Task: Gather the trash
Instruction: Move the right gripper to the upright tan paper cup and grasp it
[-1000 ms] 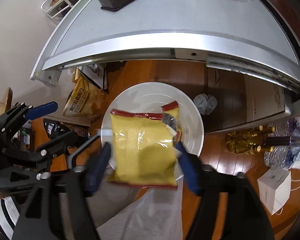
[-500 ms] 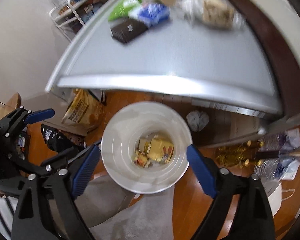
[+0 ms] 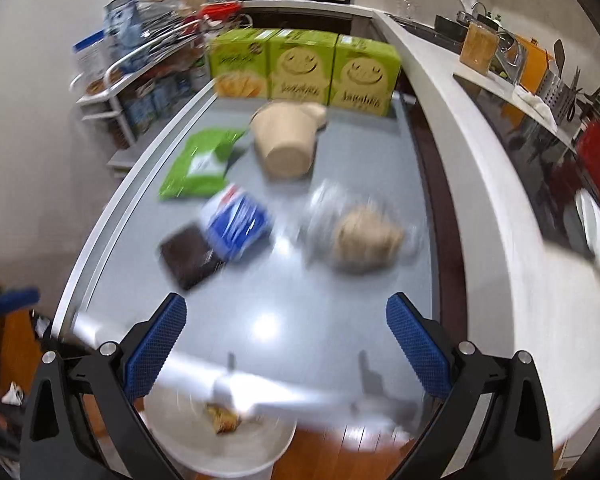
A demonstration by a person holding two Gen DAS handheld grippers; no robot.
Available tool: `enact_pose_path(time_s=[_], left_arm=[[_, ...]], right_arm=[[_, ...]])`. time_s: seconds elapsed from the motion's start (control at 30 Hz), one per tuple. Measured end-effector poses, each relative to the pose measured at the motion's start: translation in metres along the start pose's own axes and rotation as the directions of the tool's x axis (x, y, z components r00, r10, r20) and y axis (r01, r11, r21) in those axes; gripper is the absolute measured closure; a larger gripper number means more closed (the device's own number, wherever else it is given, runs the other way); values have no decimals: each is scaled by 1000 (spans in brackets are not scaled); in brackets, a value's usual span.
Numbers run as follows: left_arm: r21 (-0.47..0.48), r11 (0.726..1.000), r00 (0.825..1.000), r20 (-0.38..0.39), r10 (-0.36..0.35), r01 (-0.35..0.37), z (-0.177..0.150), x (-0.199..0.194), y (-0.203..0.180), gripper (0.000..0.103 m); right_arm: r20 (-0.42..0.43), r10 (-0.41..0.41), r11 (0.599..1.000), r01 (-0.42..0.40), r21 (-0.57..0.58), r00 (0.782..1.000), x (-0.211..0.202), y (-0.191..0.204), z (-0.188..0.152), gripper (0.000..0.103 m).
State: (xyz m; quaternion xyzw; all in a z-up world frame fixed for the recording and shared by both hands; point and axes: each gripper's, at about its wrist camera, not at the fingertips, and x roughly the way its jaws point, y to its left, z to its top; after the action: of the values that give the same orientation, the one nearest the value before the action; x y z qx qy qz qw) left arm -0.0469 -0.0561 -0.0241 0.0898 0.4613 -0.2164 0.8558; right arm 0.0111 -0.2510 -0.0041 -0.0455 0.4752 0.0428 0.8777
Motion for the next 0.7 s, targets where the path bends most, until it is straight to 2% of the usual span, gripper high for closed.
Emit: enact_pose_path(time_s=[0.27, 0.47, 0.53, 0.63, 0.7], left_arm=[[-61, 998, 999, 34, -5, 7, 31, 9, 18, 9], [-53, 998, 999, 30, 22, -20, 54, 26, 17, 9], [-50, 998, 999, 27, 23, -22, 57, 30, 18, 9], [-65, 998, 1000, 15, 20, -19, 57, 37, 21, 9], [-79, 997, 1000, 7, 20, -20, 57, 40, 23, 9]], right_arm=[[26, -14, 999, 12, 53, 1000, 40, -16, 94, 5], [-42, -28, 997, 32, 77, 999, 102, -18, 158, 6], [-81, -36, 997, 41, 61, 996, 128, -17, 177, 19], [-134, -39, 997, 46, 55, 990, 159, -18, 195, 32], [-165, -32, 997, 43, 62, 986, 180, -20, 208, 33]])
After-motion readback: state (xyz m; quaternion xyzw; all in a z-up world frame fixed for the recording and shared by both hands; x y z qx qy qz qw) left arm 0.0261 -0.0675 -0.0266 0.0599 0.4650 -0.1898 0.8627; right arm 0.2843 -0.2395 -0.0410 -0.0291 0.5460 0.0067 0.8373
